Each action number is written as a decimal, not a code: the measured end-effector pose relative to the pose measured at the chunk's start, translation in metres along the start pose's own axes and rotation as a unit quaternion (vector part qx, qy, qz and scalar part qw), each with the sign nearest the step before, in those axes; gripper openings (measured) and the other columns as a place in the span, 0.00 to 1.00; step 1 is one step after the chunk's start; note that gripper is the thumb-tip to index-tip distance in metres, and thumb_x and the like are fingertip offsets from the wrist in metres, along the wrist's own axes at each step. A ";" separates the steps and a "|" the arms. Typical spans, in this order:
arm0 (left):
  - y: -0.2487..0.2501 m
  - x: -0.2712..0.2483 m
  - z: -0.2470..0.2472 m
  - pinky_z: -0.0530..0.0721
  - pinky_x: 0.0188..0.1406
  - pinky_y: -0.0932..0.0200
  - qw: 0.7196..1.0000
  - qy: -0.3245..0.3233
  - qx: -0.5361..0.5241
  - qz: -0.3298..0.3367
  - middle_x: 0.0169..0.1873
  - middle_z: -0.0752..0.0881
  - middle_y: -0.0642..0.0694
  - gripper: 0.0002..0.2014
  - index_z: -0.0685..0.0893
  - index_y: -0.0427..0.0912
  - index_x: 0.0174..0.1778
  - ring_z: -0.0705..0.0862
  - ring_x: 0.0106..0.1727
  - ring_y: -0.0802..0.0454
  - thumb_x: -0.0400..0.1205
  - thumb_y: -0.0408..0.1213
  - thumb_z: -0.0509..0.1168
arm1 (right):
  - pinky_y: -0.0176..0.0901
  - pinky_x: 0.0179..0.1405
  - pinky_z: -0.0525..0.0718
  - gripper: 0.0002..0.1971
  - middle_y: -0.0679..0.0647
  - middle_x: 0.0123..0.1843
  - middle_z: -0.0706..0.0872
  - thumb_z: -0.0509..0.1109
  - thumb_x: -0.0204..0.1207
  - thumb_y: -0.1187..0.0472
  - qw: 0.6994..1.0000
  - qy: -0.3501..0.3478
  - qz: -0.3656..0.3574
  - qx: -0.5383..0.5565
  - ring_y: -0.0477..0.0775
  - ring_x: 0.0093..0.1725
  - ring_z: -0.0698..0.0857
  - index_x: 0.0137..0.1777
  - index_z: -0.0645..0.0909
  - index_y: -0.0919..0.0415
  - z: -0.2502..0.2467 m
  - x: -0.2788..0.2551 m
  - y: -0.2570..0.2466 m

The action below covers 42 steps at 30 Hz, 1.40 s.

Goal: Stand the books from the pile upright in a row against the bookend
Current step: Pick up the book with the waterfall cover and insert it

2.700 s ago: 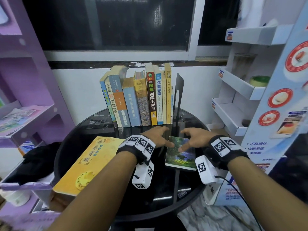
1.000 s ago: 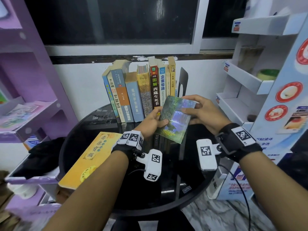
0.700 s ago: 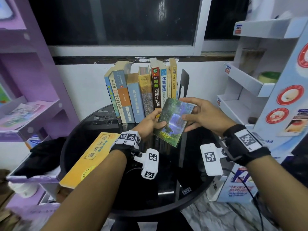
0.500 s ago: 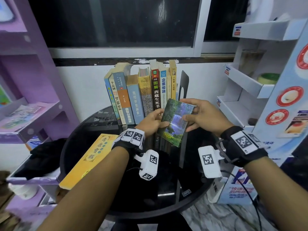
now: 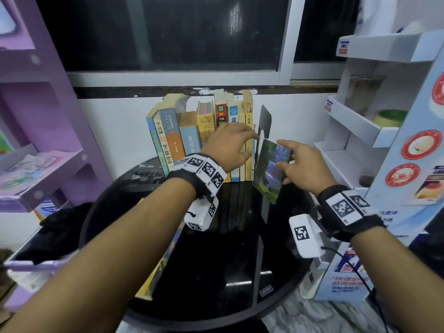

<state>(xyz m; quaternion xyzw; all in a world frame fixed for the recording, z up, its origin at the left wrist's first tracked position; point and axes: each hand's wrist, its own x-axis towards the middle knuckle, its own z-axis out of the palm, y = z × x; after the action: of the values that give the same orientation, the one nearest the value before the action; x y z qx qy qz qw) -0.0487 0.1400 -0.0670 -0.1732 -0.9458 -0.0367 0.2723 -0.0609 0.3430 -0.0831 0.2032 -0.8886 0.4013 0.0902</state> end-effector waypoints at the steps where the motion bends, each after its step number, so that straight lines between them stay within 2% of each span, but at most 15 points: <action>1: -0.001 0.005 -0.001 0.58 0.78 0.49 1.000 -0.003 0.023 0.016 0.70 0.77 0.52 0.22 0.77 0.51 0.71 0.70 0.75 0.51 0.81 0.46 0.65 | 0.55 0.47 0.91 0.26 0.54 0.56 0.89 0.71 0.77 0.67 1.000 0.008 -0.001 -0.015 0.57 0.41 0.90 0.74 0.77 0.50 0.001 0.003 0.002; 4: -0.001 0.019 -0.002 0.49 0.81 0.48 0.995 -0.024 0.080 0.045 0.73 0.75 0.52 0.21 0.77 0.52 0.72 0.64 0.80 0.52 0.81 0.45 0.64 | 0.57 0.51 0.89 0.27 0.56 0.58 0.89 0.70 0.77 0.67 0.999 0.025 0.002 -0.021 0.59 0.45 0.89 0.75 0.76 0.49 0.004 0.010 0.005; 8: 0.000 0.033 0.006 0.44 0.83 0.45 0.985 -0.058 0.142 0.074 0.75 0.74 0.52 0.20 0.77 0.52 0.72 0.58 0.83 0.50 0.82 0.44 0.61 | 0.53 0.60 0.86 0.27 0.58 0.61 0.87 0.69 0.77 0.65 0.998 0.028 0.003 -0.049 0.59 0.53 0.87 0.76 0.74 0.49 0.009 0.023 0.009; 12: 0.001 0.041 0.019 0.41 0.82 0.45 0.974 -0.074 0.184 0.108 0.73 0.78 0.51 0.17 0.83 0.51 0.67 0.59 0.83 0.49 0.82 0.44 0.60 | 0.45 0.61 0.79 0.26 0.60 0.59 0.86 0.66 0.80 0.64 0.996 0.024 0.002 -0.090 0.62 0.57 0.84 0.78 0.71 0.48 0.010 0.031 0.008; 15: -0.003 0.045 0.029 0.39 0.82 0.43 0.966 -0.085 0.213 0.121 0.70 0.80 0.50 0.16 0.85 0.50 0.64 0.61 0.82 0.48 0.82 0.45 0.60 | 0.45 0.61 0.78 0.26 0.60 0.63 0.85 0.66 0.81 0.63 0.994 0.027 0.000 -0.104 0.62 0.62 0.82 0.78 0.71 0.48 0.018 0.039 0.009; 19: -0.015 0.048 0.037 0.37 0.81 0.43 0.959 -0.079 0.239 0.129 0.66 0.83 0.49 0.16 0.87 0.48 0.61 0.64 0.80 0.47 0.81 0.45 0.60 | 0.47 0.64 0.79 0.27 0.61 0.62 0.86 0.68 0.80 0.64 0.996 0.040 -0.006 -0.083 0.63 0.61 0.83 0.78 0.72 0.47 0.033 0.056 0.019; 26: -0.030 0.050 0.047 0.42 0.81 0.41 0.953 -0.026 0.255 0.162 0.54 0.88 0.47 0.11 0.90 0.46 0.52 0.77 0.69 0.45 0.78 0.38 0.64 | 0.47 0.66 0.79 0.27 0.59 0.63 0.86 0.70 0.79 0.64 0.998 0.046 0.001 -0.040 0.60 0.61 0.84 0.77 0.74 0.47 0.050 0.074 0.028; 32: -0.034 0.050 0.057 0.45 0.82 0.40 0.955 0.009 0.248 0.161 0.52 0.87 0.47 0.12 0.90 0.46 0.51 0.77 0.68 0.44 0.78 0.35 0.63 | 0.51 0.70 0.77 0.29 0.59 0.65 0.86 0.72 0.78 0.62 0.999 0.024 0.007 -0.027 0.61 0.64 0.83 0.77 0.72 0.41 0.069 0.088 0.036; 36: -0.035 0.050 0.062 0.49 0.83 0.40 0.957 0.027 0.245 0.153 0.50 0.88 0.48 0.11 0.89 0.46 0.51 0.78 0.68 0.45 0.78 0.34 0.63 | 0.50 0.70 0.78 0.30 0.59 0.65 0.85 0.73 0.76 0.64 1.000 0.024 0.017 -0.004 0.60 0.65 0.82 0.77 0.73 0.44 0.074 0.093 0.038; 39: -0.036 0.051 0.063 0.50 0.83 0.40 0.962 0.045 0.219 0.155 0.49 0.89 0.47 0.11 0.88 0.45 0.52 0.79 0.67 0.45 0.77 0.32 0.65 | 0.54 0.67 0.81 0.30 0.58 0.62 0.87 0.75 0.75 0.64 1.000 0.018 0.022 0.005 0.60 0.65 0.81 0.75 0.74 0.41 0.078 0.096 0.040; 42: -0.038 0.051 0.063 0.51 0.83 0.41 0.964 0.047 0.208 0.157 0.49 0.90 0.47 0.11 0.88 0.45 0.53 0.79 0.68 0.45 0.77 0.32 0.66 | 0.60 0.60 0.85 0.31 0.57 0.59 0.88 0.77 0.73 0.64 0.999 0.019 0.022 0.026 0.59 0.63 0.83 0.73 0.75 0.40 0.082 0.097 0.041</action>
<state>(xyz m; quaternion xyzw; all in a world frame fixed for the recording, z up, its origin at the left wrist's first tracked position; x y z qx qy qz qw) -0.1343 0.1305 -0.0925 -0.2571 -0.8796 0.1958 0.3490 -0.1656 0.2784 -0.1339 0.1780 -0.8804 0.4298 0.0926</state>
